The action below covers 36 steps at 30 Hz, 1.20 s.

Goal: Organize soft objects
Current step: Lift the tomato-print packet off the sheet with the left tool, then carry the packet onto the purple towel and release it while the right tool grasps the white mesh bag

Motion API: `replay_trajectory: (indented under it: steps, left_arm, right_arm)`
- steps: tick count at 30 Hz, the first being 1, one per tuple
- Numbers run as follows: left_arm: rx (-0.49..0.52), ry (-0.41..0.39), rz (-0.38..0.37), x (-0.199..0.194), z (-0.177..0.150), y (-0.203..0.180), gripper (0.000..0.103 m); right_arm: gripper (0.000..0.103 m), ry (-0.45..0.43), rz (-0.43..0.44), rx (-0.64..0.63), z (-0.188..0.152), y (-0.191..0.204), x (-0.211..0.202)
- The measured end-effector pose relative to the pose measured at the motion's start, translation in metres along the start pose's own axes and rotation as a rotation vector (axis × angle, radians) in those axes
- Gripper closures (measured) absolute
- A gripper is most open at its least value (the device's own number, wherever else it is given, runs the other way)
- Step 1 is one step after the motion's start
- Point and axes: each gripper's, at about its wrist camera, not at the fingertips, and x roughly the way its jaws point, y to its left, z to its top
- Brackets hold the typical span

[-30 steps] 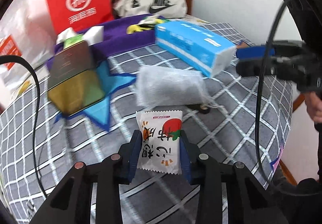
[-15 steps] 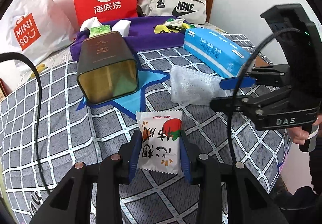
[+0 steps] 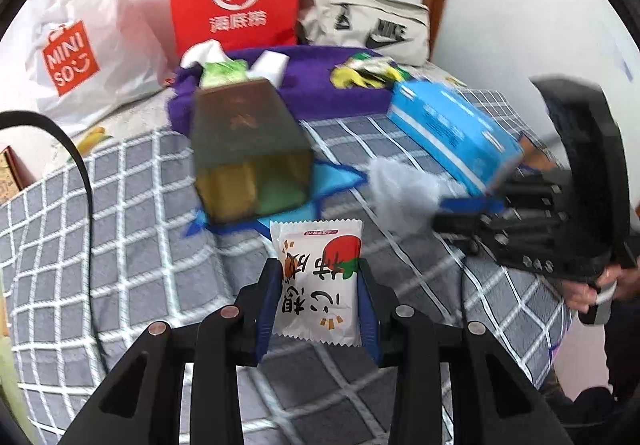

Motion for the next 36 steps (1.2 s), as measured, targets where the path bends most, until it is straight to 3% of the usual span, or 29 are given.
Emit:
replay_trajectory:
  steps: [5, 17, 22, 25, 29, 30, 32, 36]
  left_arm:
    - [-0.022, -0.011, 0.065, -0.001, 0.035, 0.029, 0.068]
    - [-0.036, -0.035, 0.065, 0.027, 0.131, 0.070, 0.068]
    - [-0.054, -0.024, 0.060, 0.056, 0.163, 0.080, 0.068]
    - [-0.060, -0.008, 0.049, 0.077, 0.179, 0.084, 0.068]
    - [-0.054, 0.026, 0.052, 0.104, 0.194, 0.084, 0.068]
    - [-0.056, 0.034, 0.051, 0.111, 0.197, 0.085, 0.068]
    - [-0.059, 0.048, 0.039, 0.120, 0.202, 0.086, 0.068]
    - [-0.069, 0.076, 0.040, 0.140, 0.212, 0.088, 0.068]
  right_arm:
    - [0.098, -0.011, 0.010, -0.002, -0.002, -0.003, -0.006]
    - [0.099, -0.009, 0.020, -0.002, -0.012, -0.007, -0.022]
    - [0.096, 0.005, 0.027, 0.023, -0.014, -0.011, -0.018]
    - [0.078, 0.011, 0.024, 0.028, -0.013, -0.009, -0.012]
    - [0.076, -0.008, 0.010, 0.052, -0.015, -0.007, -0.006]
    - [0.077, -0.010, 0.013, 0.060, -0.016, -0.008, -0.005]
    - [0.090, -0.016, 0.007, 0.063, -0.015, -0.009, -0.006]
    - [0.097, -0.018, 0.024, 0.103, -0.013, -0.016, -0.007]
